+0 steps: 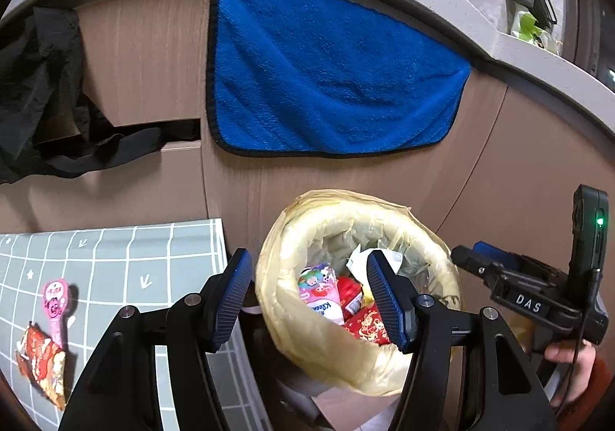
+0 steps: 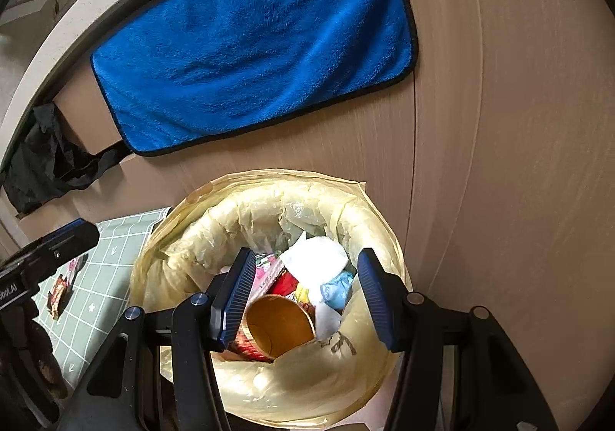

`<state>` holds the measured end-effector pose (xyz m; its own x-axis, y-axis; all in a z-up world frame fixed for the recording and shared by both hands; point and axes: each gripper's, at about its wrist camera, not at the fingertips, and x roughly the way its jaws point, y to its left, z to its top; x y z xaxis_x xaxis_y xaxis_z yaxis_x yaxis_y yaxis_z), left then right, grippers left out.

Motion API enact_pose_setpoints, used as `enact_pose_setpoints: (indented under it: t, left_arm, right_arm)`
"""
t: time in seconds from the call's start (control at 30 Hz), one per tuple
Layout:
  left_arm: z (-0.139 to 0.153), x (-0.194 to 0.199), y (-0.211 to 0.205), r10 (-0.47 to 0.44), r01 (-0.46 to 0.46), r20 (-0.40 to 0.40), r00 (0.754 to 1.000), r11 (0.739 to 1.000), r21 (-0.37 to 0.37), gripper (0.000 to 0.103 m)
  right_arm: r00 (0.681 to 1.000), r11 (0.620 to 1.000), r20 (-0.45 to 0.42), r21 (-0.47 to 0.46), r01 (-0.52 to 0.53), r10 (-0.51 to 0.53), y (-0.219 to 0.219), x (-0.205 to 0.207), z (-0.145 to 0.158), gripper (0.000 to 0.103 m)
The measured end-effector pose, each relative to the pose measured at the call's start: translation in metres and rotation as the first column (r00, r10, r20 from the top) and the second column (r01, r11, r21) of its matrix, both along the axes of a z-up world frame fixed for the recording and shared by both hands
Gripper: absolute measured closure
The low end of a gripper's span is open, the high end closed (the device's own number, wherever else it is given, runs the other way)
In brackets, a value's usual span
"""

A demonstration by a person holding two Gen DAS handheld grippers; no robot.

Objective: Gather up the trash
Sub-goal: 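Bring both grippers back over the table toward the pink pouch and red wrapper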

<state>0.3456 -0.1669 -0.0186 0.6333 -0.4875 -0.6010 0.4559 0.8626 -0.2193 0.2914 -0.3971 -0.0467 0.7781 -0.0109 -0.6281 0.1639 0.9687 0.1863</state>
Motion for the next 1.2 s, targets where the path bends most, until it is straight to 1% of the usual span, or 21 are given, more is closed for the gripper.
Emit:
enact_pose_setpoints:
  t: [0.2,0.4,0.57,0.73,0.93,1.1,1.17,1.2]
  left_arm:
    - [-0.001,-0.006,0.013,0.005,-0.005,0.003,1.0,1.0,0.006,0.04]
    - [-0.01,-0.009,0.031,0.005,-0.004,-0.021,1.0,1.0,0.024,0.04]
    - [-0.016,-0.008,0.055,0.033,-0.032,-0.024,0.999,0.999,0.04,0.04]
    - [-0.023,-0.008,0.088,0.076,-0.074,-0.025,0.997,0.995,0.066,0.04]
    - [-0.036,-0.01,0.135,0.135,-0.131,-0.044,0.99,0.987,0.098,0.04]
    - [-0.041,-0.01,0.174,0.175,-0.169,-0.057,0.983,0.98,0.103,0.04]
    - [-0.043,-0.004,0.189,0.172,-0.166,-0.074,0.982,0.982,0.092,0.04]
    - [-0.043,-0.001,0.193,0.17,-0.163,-0.071,0.983,0.982,0.093,0.04]
  right_arm:
    - [1.0,1.0,0.004,-0.01,-0.002,0.002,0.009,-0.005,0.005,0.051]
    - [1.0,1.0,-0.017,-0.022,0.002,-0.002,0.019,-0.005,-0.002,0.051]
    - [0.999,1.0,-0.028,-0.019,0.016,-0.016,0.026,-0.006,-0.007,0.051]
    - [0.999,0.999,-0.031,-0.027,0.018,-0.019,0.039,-0.01,-0.007,0.051]
    - [0.999,1.0,-0.03,-0.019,0.015,-0.015,0.06,-0.011,-0.004,0.051]
    - [0.999,1.0,-0.042,0.002,-0.003,0.003,0.094,-0.008,-0.003,0.051]
    - [0.998,1.0,-0.055,0.008,-0.012,0.012,0.113,-0.005,-0.006,0.051]
    - [0.998,1.0,-0.056,0.012,-0.011,0.011,0.122,-0.005,-0.007,0.051]
